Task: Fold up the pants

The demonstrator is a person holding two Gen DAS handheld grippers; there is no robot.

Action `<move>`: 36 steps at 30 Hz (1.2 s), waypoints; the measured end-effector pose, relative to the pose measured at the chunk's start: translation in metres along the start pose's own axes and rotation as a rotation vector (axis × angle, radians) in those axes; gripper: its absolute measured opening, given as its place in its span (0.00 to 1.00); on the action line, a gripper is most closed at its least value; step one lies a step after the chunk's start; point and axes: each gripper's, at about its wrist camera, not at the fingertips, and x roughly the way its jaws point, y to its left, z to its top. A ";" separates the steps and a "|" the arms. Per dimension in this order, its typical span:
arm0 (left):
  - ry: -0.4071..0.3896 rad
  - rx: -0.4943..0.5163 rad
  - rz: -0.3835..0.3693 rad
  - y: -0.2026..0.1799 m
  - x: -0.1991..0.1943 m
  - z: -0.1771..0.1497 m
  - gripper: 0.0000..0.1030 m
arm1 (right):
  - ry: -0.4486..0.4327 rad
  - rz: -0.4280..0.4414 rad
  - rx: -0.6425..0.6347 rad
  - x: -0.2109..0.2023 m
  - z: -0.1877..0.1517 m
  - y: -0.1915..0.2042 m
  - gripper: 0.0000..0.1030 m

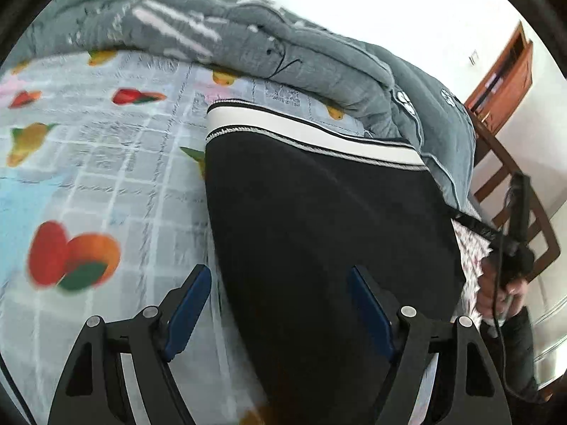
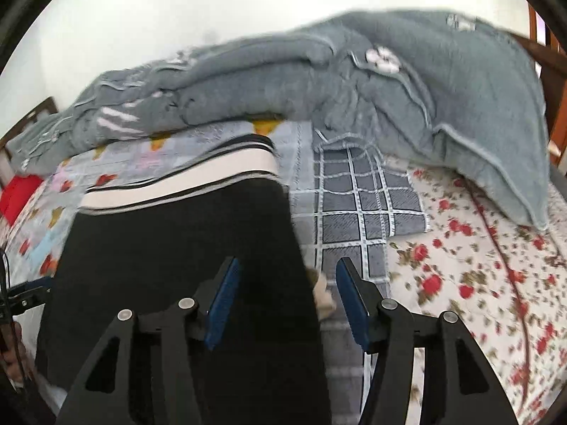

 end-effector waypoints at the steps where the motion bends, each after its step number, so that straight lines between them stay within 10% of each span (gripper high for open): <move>1: 0.024 -0.025 -0.015 0.006 0.012 0.004 0.67 | 0.023 0.015 0.014 0.012 0.002 -0.003 0.54; 8: 0.094 -0.184 -0.175 0.028 0.052 0.025 0.34 | 0.059 0.106 0.100 0.044 0.000 -0.017 0.56; 10: 0.082 -0.175 -0.209 0.028 0.048 0.031 0.16 | 0.071 0.167 0.107 0.041 0.002 -0.014 0.26; 14: 0.068 -0.107 -0.207 0.033 0.025 0.047 0.12 | 0.043 0.087 0.062 0.022 0.008 0.021 0.11; 23: -0.007 -0.082 0.019 0.132 -0.065 0.083 0.13 | 0.052 0.374 0.040 0.035 0.008 0.145 0.10; 29: 0.012 -0.138 0.165 0.177 -0.059 0.067 0.60 | 0.069 0.241 -0.044 0.072 0.000 0.193 0.20; 34: -0.053 -0.072 0.250 0.169 -0.071 0.056 0.61 | 0.021 0.168 -0.078 0.050 0.030 0.192 0.31; 36: -0.065 -0.073 0.248 0.169 -0.079 0.057 0.61 | 0.034 0.202 -0.040 0.060 0.044 0.189 0.58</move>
